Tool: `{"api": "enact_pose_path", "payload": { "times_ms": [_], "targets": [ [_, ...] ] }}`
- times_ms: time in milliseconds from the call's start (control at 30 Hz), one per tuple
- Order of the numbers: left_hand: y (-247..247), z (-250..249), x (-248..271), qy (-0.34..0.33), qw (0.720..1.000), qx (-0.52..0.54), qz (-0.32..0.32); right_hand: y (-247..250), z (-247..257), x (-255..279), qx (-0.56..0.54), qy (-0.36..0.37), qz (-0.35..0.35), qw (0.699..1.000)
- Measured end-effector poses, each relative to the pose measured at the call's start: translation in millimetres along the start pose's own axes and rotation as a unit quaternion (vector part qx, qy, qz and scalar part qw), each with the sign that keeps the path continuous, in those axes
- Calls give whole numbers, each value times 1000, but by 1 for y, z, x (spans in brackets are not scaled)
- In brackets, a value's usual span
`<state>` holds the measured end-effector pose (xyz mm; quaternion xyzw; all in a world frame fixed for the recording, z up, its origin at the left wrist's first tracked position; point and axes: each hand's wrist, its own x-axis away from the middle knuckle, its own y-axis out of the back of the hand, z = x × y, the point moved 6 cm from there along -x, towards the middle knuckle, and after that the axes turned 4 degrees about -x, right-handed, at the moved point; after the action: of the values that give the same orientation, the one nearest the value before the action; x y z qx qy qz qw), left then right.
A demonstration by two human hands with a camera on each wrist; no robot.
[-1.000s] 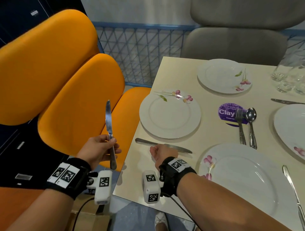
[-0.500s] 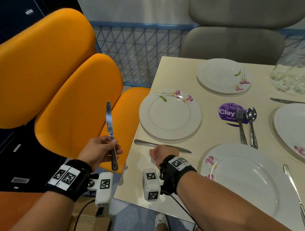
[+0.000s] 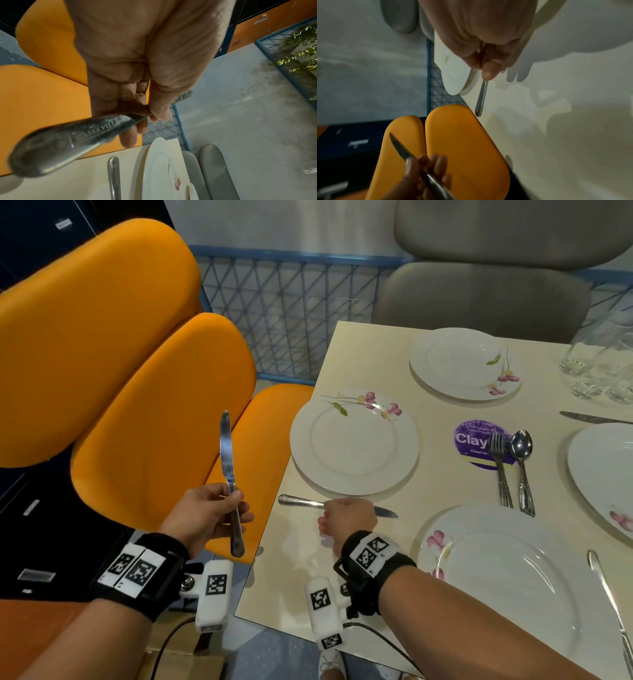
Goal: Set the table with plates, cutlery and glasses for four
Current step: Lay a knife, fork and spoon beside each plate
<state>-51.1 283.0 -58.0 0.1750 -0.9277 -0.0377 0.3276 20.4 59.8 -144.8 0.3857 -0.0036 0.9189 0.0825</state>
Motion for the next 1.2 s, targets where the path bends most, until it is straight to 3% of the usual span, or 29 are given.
{"api": "enact_pose_path", "payload": {
  "times_ms": [67, 133, 200, 333, 400, 467, 533, 633, 1200],
  "targets": [
    [-1, 0, 0, 2, 1000, 3, 0, -3, 18, 4, 103, 101, 4, 990],
    [-4, 0, 0, 2, 1000, 4, 3, -12, 36, 10, 252, 216, 32, 943],
    [-6, 0, 0, 1, 1000, 4, 5, -23, 46, 14, 409, 285, 62, 864],
    [-10, 0, 0, -1, 1000, 8, 9, -45, 49, 26, 631, 395, 106, 659],
    [-10, 1, 1, -1, 1000, 8, 11, -48, 45, 29, 679, 419, 122, 591],
    [-9, 1, 2, 1, 1000, 11, 10, -48, 42, 29, 706, 429, 129, 548],
    [-7, 2, 2, 2, 1000, 13, 8, -49, 40, 28, 716, 435, 134, 529],
    [-6, 2, 3, 3, 1000, 12, 8, -52, 39, 26, 720, 434, 139, 523],
    [-13, -1, 5, 1, 1000, 2, 12, -60, 39, 24, 714, 435, 144, 530]
  ]
}}
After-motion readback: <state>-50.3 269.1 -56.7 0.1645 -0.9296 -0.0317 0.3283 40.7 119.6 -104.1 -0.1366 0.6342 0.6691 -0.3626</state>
